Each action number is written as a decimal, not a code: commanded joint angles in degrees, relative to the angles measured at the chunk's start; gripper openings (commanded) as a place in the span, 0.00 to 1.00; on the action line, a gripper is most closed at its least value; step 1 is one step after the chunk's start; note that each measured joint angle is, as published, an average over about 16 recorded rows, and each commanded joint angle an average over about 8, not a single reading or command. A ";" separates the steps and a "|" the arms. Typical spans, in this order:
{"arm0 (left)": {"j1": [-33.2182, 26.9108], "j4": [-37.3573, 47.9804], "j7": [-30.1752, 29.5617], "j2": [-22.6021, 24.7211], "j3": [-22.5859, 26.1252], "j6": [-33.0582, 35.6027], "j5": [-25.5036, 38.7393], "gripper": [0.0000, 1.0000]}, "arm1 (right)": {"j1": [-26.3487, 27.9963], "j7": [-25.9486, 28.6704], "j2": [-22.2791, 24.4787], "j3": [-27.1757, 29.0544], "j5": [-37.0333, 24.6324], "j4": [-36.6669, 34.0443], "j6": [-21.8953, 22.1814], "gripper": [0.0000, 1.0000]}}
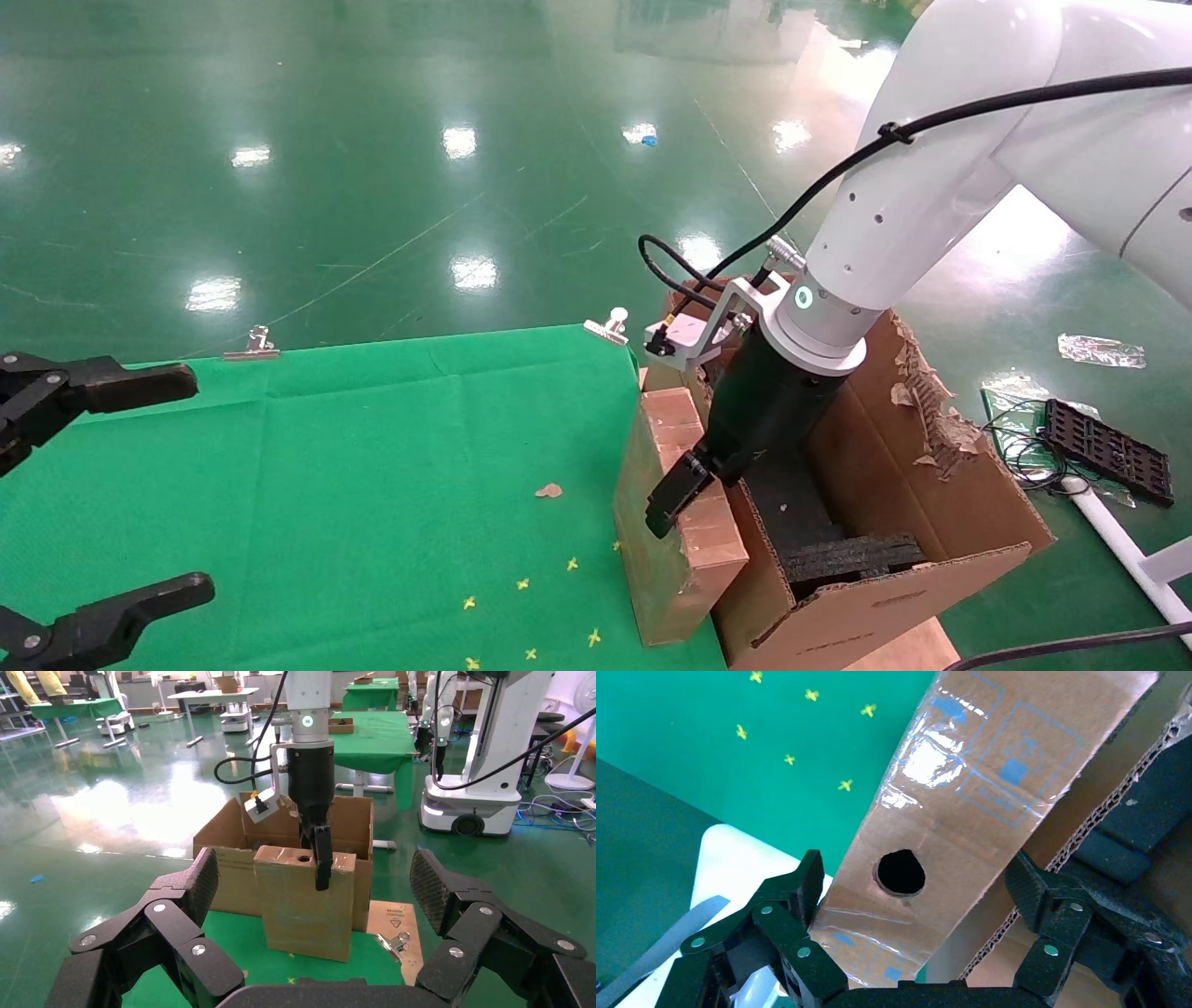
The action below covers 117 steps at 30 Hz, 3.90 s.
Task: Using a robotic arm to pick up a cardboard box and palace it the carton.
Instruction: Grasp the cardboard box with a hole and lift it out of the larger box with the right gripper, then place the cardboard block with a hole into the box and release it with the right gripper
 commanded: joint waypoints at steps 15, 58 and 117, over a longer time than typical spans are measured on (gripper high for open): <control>-0.01 0.00 0.03 -0.03 0.06 -0.03 -0.04 0.00 | -0.59 0.49 -0.02 -1.09 0.27 -0.04 -0.36 0.00; -0.05 0.00 0.11 -0.09 0.22 -0.09 -0.15 1.00 | 14.11 -9.51 24.94 4.73 -10.95 -1.92 11.75 0.00; -0.09 0.00 0.21 -0.17 0.42 -0.18 -0.29 1.00 | -20.29 -27.60 7.49 6.10 0.47 -42.57 26.49 1.00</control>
